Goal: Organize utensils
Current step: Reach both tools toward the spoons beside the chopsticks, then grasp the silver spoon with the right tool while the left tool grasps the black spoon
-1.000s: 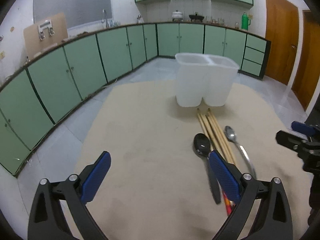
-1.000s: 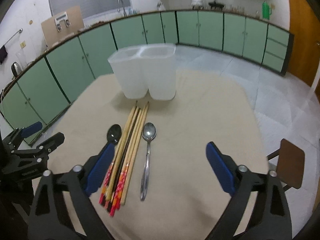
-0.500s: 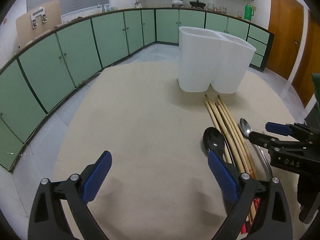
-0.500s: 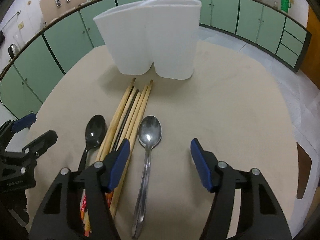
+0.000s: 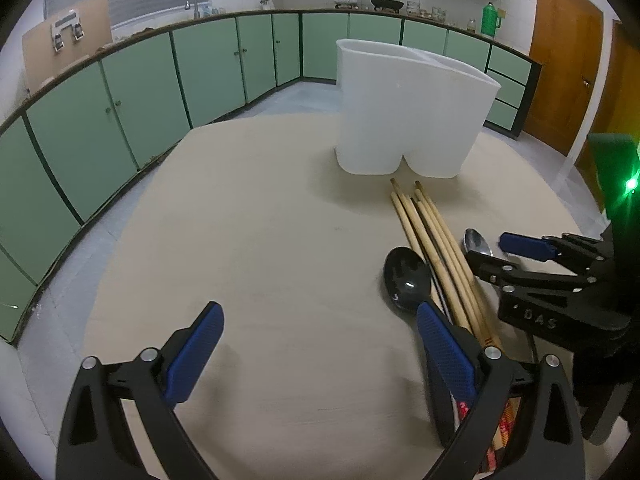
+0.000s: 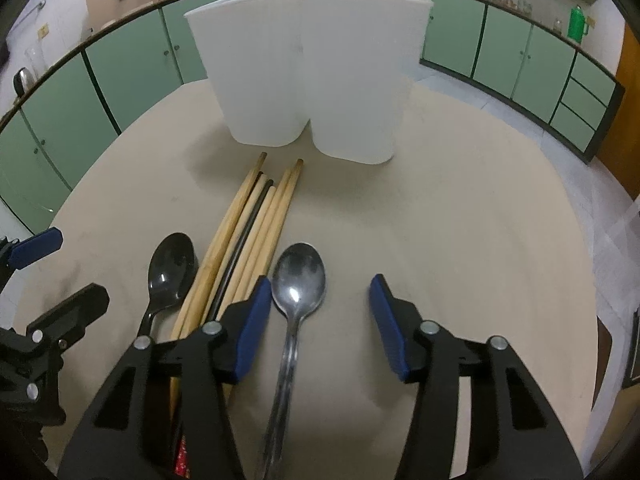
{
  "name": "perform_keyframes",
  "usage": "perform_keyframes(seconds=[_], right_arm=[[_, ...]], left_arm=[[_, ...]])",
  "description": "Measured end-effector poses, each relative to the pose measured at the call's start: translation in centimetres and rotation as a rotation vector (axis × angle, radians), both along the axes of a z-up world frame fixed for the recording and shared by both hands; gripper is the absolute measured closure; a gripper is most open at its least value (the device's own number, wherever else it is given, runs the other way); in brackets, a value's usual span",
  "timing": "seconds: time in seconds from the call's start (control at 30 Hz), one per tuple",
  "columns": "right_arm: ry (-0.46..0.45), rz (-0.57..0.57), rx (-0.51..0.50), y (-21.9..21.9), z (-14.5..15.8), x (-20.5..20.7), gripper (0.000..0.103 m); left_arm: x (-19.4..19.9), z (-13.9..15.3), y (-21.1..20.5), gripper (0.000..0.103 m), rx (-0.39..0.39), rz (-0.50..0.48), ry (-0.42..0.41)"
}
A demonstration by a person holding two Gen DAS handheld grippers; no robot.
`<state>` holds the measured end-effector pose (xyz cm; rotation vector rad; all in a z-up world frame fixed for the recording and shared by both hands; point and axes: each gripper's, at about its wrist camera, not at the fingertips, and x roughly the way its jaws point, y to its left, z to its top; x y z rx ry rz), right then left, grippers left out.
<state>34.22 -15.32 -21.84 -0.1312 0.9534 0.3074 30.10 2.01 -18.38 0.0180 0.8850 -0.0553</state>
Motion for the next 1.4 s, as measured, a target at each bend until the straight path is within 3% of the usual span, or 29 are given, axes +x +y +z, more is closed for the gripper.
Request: perform_keyframes(seconds=[0.07,0.1,0.53,0.9,1.27,1.33,1.4], right_arm=[[-0.004,0.010,-0.001,0.1,0.1,0.0,0.074],[-0.004,0.018,0.002,0.1,0.2,-0.1,0.075],[-0.008,-0.004,0.017,-1.6,0.7,-1.0,0.075],[-0.024,-0.009,-0.002,-0.8,0.3,-1.5,0.075],[-0.007,-0.017,0.020,-0.1,0.0,-0.3,0.070],[0.002,-0.013,0.035,-0.4,0.0,-0.1,0.074],[0.008,-0.008,0.045,-0.6,0.1,0.0,0.075]], left_arm=[[0.1,-0.1,-0.3,0.008,-0.006,-0.007,0.004],[0.1,-0.1,-0.5,0.008,-0.006,-0.012,0.006],[1.5,-3.3,-2.5,0.007,0.050,-0.048,0.080],[2.0,-3.2,-0.8,0.006,0.076,0.004,0.065],[4.2,-2.7,-2.4,0.007,0.084,-0.023,0.073],[4.8,-2.8,-2.2,0.009,0.068,-0.024,0.079],[5.1,-2.9,-1.9,0.022,0.032,-0.038,0.086]])
